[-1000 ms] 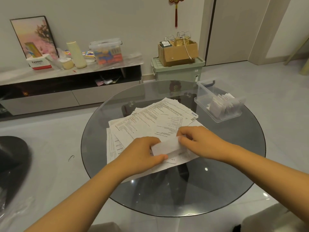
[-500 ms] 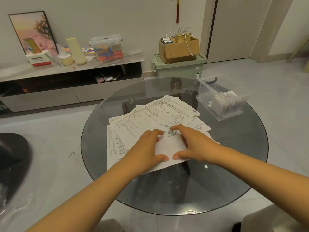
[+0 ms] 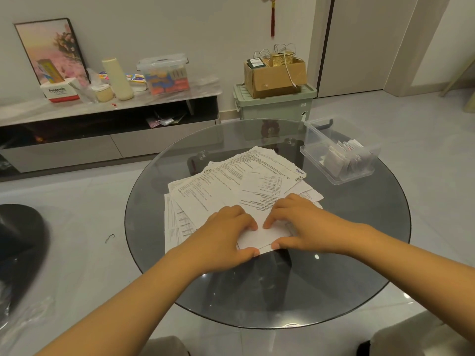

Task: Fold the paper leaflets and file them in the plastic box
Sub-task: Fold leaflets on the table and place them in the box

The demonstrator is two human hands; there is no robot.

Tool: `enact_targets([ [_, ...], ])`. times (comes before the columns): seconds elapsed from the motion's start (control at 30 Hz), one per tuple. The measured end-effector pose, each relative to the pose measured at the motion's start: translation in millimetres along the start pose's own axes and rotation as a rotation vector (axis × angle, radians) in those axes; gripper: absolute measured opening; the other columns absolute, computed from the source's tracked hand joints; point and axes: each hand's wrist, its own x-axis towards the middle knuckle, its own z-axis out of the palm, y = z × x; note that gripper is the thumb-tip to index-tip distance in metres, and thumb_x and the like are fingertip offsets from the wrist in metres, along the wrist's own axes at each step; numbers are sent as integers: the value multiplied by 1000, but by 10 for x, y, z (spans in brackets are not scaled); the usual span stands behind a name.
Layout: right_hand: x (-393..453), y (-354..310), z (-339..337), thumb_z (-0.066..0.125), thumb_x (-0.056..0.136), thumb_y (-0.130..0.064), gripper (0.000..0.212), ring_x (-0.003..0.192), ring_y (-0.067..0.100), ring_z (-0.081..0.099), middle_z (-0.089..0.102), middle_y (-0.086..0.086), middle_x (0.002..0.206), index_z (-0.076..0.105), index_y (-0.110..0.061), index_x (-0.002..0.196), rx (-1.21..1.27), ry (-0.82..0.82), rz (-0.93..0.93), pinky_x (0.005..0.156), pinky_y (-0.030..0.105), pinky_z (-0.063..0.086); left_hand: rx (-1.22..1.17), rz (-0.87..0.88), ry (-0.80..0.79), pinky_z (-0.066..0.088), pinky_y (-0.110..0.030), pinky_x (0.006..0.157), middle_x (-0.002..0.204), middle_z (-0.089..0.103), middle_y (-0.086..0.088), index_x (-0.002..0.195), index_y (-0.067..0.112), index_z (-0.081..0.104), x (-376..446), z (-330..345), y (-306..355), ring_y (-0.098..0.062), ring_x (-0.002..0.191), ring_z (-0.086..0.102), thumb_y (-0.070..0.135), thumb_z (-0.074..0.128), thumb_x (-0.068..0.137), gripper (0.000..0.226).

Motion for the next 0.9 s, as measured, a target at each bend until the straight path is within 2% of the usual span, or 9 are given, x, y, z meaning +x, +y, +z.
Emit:
enact_targets([
  [0.13,-17,-32,-1,60,86,-46,40,113,10,39,49,-8,124,56,-32,123,-23,-2,-13,92,19,28,36,20,5,38,-25,93,121,49,8,124,28,52,-1,-16,10,-10,109,43,44,60,86,42],
  [0.23,-15,-45,-28,55,89,-45,35,109,11,45,54,-8,119,60,-31,120,-49,3,-17,92,23,34,21,13,-2,40,-23,89,116,52,10,120,27,57,-4,-49,13,-8,106,46,42,56,88,35],
  [0.33,-15,-51,-36,47,94,-39,27,99,12,50,62,-6,104,67,-25,105,-22,43,-19,88,29,40,-20,-8,32,43,-26,80,100,57,7,102,23,65,0,-76,28,-9,93,50,33,47,92,22],
  [0.43,-3,-70,-18,43,96,-33,28,92,15,51,63,-2,96,65,-16,97,-19,70,3,82,31,42,-29,-58,64,45,-33,75,89,58,2,88,13,63,3,-68,50,-15,82,53,29,44,94,26],
  [0.57,48,-84,1,44,96,-32,22,88,11,48,63,-3,100,61,-19,100,28,106,57,75,27,40,-49,-108,91,43,-28,73,91,59,2,90,17,61,40,-54,45,-14,82,53,32,48,94,20],
  [0.67,94,-65,38,48,94,-33,19,93,13,49,61,-1,105,57,-25,109,58,111,127,78,28,40,-105,-157,110,40,-20,70,90,56,8,88,25,56,71,-56,33,-9,82,52,31,54,92,7],
  [0.77,134,-46,64,52,91,-33,23,94,13,49,58,-1,108,54,-30,114,78,114,191,79,28,41,-126,-193,110,37,-15,65,89,54,10,89,24,57,90,-49,28,-7,79,51,30,56,91,6],
  [0.9,165,-28,100,59,88,-32,31,93,8,39,54,-6,109,53,-30,118,64,142,201,78,22,33,-155,-216,114,39,-16,73,100,53,8,99,23,55,98,-27,17,-7,85,50,24,60,89,11],
])
